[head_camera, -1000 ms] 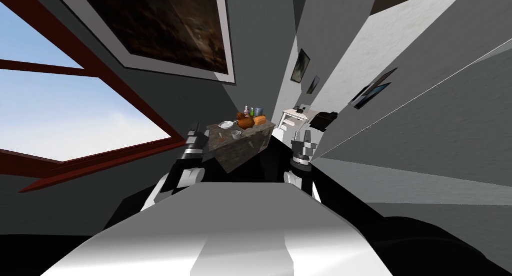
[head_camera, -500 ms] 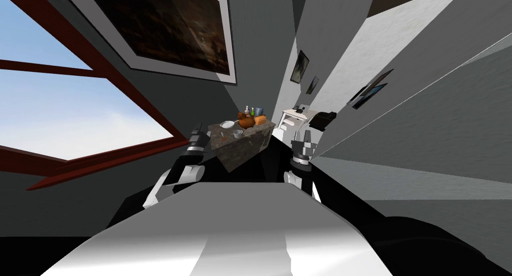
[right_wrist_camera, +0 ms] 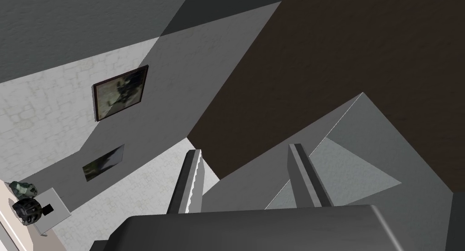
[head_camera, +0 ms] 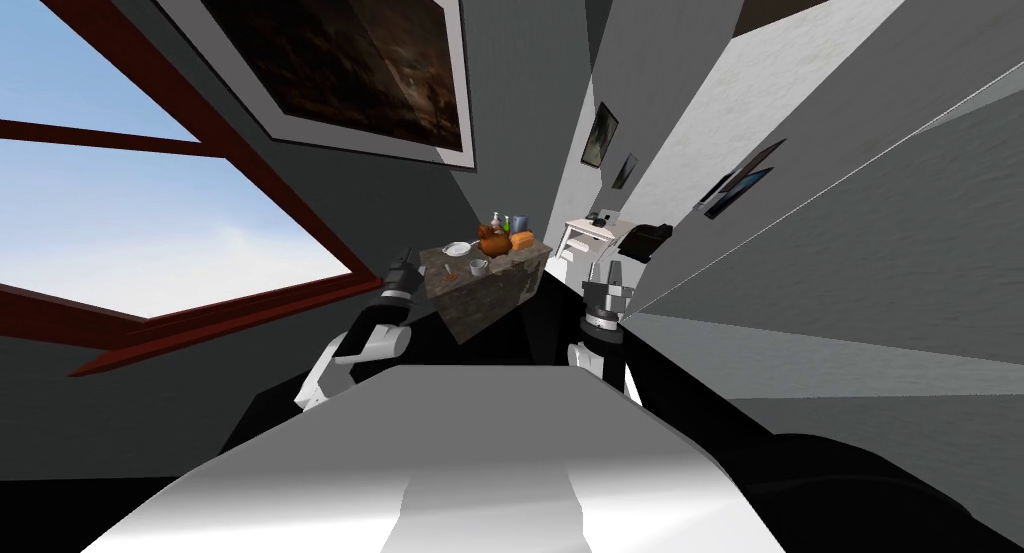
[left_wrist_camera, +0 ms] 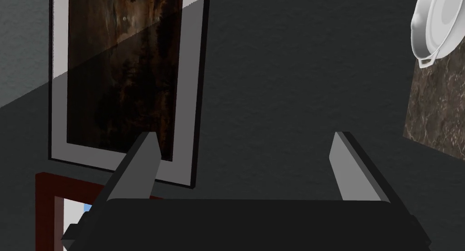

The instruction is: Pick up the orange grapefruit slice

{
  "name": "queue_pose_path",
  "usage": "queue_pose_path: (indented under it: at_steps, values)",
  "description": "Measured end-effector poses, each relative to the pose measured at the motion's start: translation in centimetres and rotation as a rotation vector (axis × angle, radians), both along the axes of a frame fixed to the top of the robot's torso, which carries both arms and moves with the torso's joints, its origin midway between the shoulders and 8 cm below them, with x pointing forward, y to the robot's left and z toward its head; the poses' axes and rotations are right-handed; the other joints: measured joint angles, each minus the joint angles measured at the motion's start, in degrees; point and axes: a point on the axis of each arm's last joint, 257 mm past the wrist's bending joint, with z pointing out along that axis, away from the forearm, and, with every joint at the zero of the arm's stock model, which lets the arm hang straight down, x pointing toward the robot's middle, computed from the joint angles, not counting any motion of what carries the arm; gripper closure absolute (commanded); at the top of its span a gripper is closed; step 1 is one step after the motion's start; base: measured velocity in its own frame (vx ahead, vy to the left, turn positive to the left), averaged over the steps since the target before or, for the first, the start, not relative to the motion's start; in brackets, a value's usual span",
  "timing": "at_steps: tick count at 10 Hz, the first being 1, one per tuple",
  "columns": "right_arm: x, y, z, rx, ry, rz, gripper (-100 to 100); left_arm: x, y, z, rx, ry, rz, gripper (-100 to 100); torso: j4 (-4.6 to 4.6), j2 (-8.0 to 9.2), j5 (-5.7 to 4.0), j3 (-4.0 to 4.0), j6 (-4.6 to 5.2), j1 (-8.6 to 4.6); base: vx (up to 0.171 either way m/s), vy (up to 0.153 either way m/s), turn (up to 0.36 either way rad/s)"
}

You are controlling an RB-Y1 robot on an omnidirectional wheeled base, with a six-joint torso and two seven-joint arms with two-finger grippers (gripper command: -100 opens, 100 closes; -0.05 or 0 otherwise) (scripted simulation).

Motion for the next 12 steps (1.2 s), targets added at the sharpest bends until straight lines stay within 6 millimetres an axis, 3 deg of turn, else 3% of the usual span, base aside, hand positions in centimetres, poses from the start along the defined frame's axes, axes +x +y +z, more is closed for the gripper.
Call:
queue_pose_path:
  at_steps: [12]
  values:
    - [0.0,0.0,0.0,0.0,0.0,0.0,0,3.7,0.0,-7.2,-0.196,0.251,-0.016,-100,-0.05,-0.21,-0.01,-0.13,0.0,-0.07,0.015,0.017,0.02]
